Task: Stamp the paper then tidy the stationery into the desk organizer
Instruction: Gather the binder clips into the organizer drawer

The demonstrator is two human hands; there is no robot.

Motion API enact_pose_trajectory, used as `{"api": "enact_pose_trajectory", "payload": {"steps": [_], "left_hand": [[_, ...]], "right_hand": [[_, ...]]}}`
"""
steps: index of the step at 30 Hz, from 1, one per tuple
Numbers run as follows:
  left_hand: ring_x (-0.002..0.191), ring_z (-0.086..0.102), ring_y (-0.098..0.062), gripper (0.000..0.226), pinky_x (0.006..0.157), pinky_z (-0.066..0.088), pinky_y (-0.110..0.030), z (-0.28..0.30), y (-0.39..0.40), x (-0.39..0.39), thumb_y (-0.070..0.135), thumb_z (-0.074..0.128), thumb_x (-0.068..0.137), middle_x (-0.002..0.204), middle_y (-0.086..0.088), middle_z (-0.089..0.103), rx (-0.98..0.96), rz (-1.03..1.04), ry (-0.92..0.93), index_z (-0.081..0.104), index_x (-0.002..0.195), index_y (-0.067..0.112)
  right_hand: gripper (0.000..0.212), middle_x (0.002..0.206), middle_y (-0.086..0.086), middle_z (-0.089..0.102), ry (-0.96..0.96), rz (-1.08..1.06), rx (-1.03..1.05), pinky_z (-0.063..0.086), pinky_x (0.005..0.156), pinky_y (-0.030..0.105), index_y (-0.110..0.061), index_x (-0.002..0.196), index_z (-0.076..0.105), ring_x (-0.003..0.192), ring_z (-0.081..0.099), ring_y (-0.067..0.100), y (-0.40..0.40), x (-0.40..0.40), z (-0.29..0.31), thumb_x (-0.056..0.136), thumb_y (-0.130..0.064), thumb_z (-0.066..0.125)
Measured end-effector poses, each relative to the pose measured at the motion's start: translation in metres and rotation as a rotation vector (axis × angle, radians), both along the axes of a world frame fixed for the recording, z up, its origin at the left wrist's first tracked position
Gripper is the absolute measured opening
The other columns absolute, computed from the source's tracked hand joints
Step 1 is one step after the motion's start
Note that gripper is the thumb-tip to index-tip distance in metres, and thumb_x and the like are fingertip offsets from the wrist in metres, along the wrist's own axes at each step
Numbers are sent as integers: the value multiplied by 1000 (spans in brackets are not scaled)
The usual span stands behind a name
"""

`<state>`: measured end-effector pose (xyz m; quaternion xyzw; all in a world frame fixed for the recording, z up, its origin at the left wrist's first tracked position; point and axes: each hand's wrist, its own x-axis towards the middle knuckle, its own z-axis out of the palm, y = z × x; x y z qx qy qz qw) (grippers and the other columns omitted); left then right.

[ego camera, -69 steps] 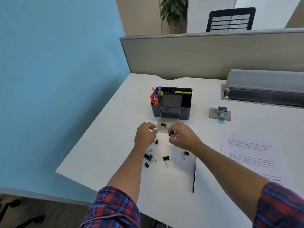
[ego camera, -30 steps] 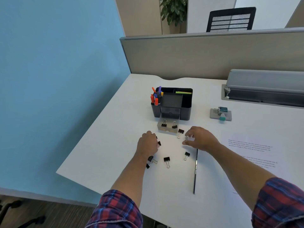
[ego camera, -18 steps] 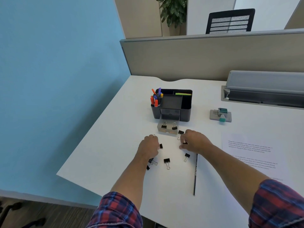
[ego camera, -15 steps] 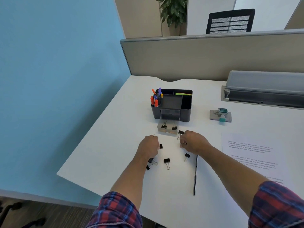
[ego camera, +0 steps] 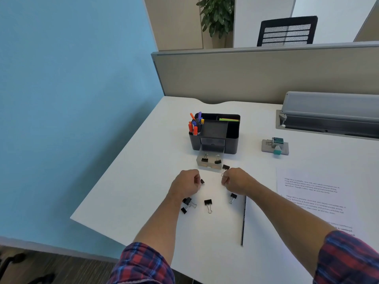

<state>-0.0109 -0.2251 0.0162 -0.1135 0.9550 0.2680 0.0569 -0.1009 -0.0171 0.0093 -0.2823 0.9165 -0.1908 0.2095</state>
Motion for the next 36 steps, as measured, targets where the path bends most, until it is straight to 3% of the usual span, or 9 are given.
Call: {"api": "enact_pose_trajectory", "payload": {"steps": [4, 7, 9, 12, 15, 20, 27, 33, 36], "left_hand": [[76, 66, -6, 17, 65, 53, -23, 17, -2, -12, 13, 79, 80, 80, 10, 71, 203, 25, 41, 67, 78, 25], [74, 68, -7, 13, 66, 58, -29, 35, -2, -26, 20, 82, 79, 80, 7, 74, 410, 43, 139, 70, 80, 24], [73, 67, -6, 10, 67, 59, -26, 44, 0, -34, 25, 80, 80, 81, 8, 74, 472, 95, 212, 71, 83, 25], [76, 65, -3, 4, 62, 48, -11, 50, 7, -45, 26, 75, 86, 81, 14, 71, 396, 224, 297, 71, 87, 28], [80, 63, -7, 4, 62, 42, -10, 45, 14, -51, 20, 70, 92, 86, 11, 68, 278, 277, 310, 72, 94, 23], [83, 61, -10, 6, 62, 38, -10, 34, 22, -53, 16, 69, 94, 95, 3, 71, 165, 294, 309, 73, 97, 19], [85, 64, -13, 14, 68, 43, -16, 26, 23, -54, 13, 66, 96, 102, -2, 75, 78, 256, 295, 76, 104, 16], [84, 64, -12, 15, 64, 46, -14, 27, 21, -45, 11, 64, 96, 100, 1, 75, 130, 289, 354, 76, 104, 17], [81, 65, -13, 7, 61, 45, -15, 25, 16, -35, 18, 67, 95, 91, 4, 73, 148, 368, 395, 74, 98, 17]], "right_hand": [[30, 107, 4, 70, 22, 26, 4, 53, 85, 29, -13, 100, 76, 100, 63, 21, 1, 2, 3, 86, 1, 53], [24, 108, 8, 63, 42, 32, 4, 51, 81, 27, -12, 101, 74, 98, 62, 24, 1, 1, 4, 85, -3, 60], [19, 102, 7, 65, 45, 18, -2, 52, 79, 29, -10, 99, 76, 95, 63, 23, 2, 1, 6, 83, -7, 68], [13, 92, 1, 67, 33, -6, -91, 49, 72, 25, -10, 94, 78, 85, 65, 18, 4, 0, 13, 81, -13, 77], [7, 83, -9, 71, -50, -53, -301, 52, 71, 22, -18, 87, 78, 76, 67, 7, 7, -1, 25, 82, -21, 81], [12, 77, -3, 74, -44, -226, -451, 59, 71, 28, -17, 95, 78, 70, 70, 12, -7, -6, 42, 91, -27, 73], [17, 99, 5, 74, 37, -355, -417, 59, 88, 34, -12, 109, 76, 87, 68, 19, -30, -18, 45, 94, -17, 69], [18, 99, 5, 73, 62, -368, -364, 52, 76, 25, -13, 106, 77, 84, 64, 17, -39, -23, 43, 91, -10, 67], [20, 98, 6, 73, 55, -325, -347, 52, 78, 25, -12, 98, 77, 90, 67, 22, -36, -24, 41, 91, -5, 60]]}}
